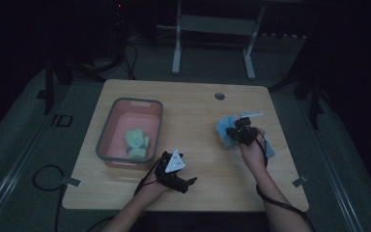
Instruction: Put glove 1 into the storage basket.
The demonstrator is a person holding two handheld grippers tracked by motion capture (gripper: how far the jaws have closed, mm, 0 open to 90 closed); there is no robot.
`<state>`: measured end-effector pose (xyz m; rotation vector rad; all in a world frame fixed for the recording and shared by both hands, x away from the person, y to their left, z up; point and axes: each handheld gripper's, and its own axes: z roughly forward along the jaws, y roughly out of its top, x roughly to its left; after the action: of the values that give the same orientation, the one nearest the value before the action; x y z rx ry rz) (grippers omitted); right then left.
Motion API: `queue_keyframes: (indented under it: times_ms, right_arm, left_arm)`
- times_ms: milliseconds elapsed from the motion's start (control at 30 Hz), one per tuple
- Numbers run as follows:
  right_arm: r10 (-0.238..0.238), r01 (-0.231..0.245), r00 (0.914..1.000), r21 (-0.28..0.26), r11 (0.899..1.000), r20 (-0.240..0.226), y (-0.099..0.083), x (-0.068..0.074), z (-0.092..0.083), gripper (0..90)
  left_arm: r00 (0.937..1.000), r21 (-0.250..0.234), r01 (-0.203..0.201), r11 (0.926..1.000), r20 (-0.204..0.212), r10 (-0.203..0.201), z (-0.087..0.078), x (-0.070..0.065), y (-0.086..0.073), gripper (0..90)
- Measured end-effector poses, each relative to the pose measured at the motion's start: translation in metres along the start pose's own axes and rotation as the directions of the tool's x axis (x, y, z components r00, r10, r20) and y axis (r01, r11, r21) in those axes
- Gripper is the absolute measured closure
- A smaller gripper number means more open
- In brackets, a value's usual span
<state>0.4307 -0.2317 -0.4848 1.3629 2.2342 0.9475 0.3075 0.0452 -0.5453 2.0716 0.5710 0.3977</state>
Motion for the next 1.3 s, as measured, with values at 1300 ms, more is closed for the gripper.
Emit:
queue_keyframes:
  times_ms: [1300]
  right_arm:
    - [0.179,-0.179,0.9836,-0.023,0.984,0.018,-0.061,0.058,0.011,74.4]
  left_arm:
    - [0.9996,-0.013,0.02,0.9997,-0.02,-0.021,0.0,0.004,-0.009,3.0]
